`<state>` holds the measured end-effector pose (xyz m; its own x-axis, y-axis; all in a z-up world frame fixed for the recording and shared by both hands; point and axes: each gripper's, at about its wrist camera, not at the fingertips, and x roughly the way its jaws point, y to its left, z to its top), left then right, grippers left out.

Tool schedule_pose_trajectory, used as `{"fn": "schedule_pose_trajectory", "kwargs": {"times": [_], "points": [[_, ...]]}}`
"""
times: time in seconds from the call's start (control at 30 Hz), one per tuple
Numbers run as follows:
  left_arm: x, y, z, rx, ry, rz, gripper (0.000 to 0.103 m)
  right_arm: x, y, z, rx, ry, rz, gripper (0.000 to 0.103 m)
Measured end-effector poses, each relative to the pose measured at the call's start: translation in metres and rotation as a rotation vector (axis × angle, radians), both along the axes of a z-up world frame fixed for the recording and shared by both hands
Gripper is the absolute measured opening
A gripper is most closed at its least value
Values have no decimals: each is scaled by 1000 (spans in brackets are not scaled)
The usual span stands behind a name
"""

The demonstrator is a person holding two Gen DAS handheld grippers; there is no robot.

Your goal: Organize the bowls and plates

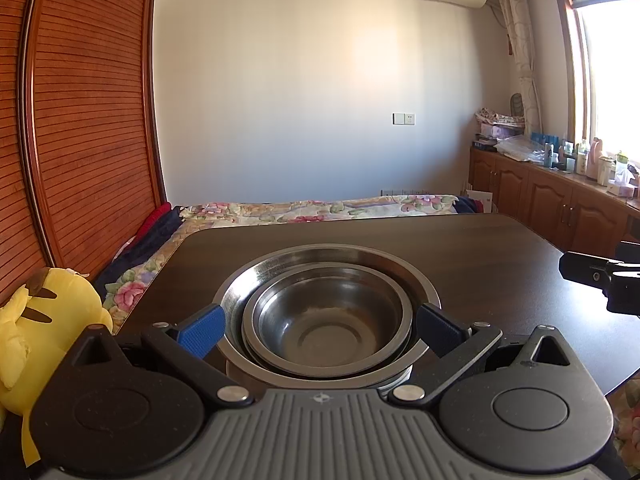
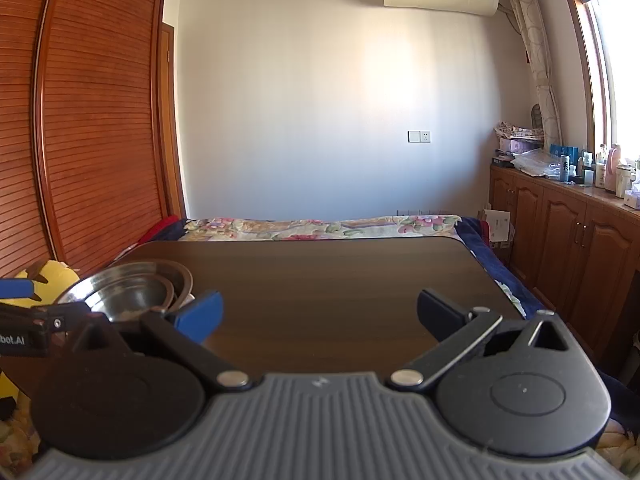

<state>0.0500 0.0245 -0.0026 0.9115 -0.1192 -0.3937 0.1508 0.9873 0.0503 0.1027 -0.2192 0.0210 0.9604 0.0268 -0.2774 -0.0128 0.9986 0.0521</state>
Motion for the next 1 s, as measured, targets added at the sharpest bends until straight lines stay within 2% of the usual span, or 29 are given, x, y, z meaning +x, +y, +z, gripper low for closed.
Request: {"fn": "schedule_pose_trajectory", "kwargs": {"times": [1.0], "points": [[-1, 0, 0, -3, 2, 1, 103, -2, 2, -2, -1, 4, 5, 103]]}}
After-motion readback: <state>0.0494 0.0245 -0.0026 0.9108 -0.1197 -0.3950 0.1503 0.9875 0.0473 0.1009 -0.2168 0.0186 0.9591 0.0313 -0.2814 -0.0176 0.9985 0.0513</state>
